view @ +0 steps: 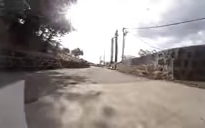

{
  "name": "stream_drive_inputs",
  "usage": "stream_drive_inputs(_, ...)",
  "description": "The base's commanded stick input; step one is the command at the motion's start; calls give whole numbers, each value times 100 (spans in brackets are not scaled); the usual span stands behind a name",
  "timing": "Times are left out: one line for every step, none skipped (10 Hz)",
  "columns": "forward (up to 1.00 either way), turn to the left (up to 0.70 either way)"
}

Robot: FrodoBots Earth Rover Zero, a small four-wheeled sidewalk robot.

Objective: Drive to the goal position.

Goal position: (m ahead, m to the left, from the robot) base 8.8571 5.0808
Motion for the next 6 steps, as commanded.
stream_drive_inputs(100, 0)
stream_drive_inputs(100, 0)
stream_drive_inputs(100, 0)
stream_drive_inputs(100, 0)
stream_drive_inputs(100, 0)
stream_drive_inputs(100, 0)
